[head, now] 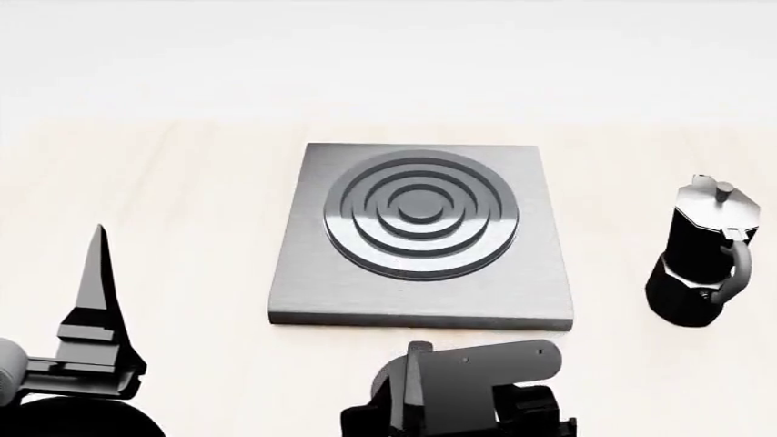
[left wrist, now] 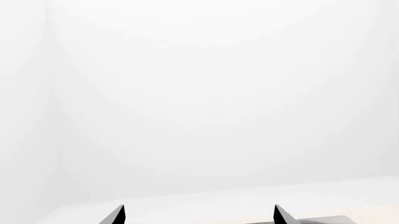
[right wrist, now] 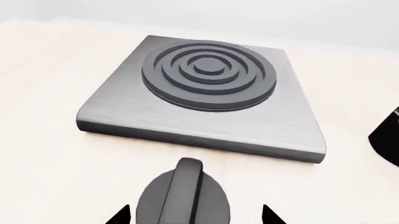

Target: Turn on the stove.

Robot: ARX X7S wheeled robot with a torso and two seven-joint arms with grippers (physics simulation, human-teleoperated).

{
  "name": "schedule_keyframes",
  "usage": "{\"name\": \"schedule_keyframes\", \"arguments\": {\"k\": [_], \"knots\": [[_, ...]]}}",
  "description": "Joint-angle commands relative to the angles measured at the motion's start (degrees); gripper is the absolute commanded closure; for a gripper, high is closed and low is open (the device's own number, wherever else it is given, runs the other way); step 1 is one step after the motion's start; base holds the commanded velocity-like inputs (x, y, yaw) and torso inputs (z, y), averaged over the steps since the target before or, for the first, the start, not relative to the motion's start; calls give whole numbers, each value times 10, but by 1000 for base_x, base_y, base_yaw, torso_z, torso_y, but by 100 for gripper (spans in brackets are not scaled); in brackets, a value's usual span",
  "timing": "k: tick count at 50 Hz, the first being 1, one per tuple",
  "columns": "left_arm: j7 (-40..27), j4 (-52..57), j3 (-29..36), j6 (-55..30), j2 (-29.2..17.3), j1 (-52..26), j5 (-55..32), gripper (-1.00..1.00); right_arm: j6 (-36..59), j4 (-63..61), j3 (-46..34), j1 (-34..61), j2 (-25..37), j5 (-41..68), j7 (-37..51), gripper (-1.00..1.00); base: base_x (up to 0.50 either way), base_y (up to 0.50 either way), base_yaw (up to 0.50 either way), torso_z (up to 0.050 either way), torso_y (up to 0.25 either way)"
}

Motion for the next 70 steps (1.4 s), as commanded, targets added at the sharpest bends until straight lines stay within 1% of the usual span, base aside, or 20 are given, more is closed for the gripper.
{"name": "schedule_keyframes", "arguments": {"k": [1,24,35,70], "knots": [[-2,-2,2,3,-2,1,-1,-100,-32,56,-5,11,3,9,1,-100,0,0,0,0,0],[-7,-3,6,3,-6,-1,-5,-100,-77,144,-18,35,5,24,6,-100,0,0,0,0,0],[-9,-7,8,6,-7,-1,-5,-100,-85,175,-31,47,6,31,6,-100,0,0,0,0,0],[-17,-6,11,5,-13,-3,-12,-100,-87,210,-37,55,15,63,15,-100,0,0,0,0,0]]}}
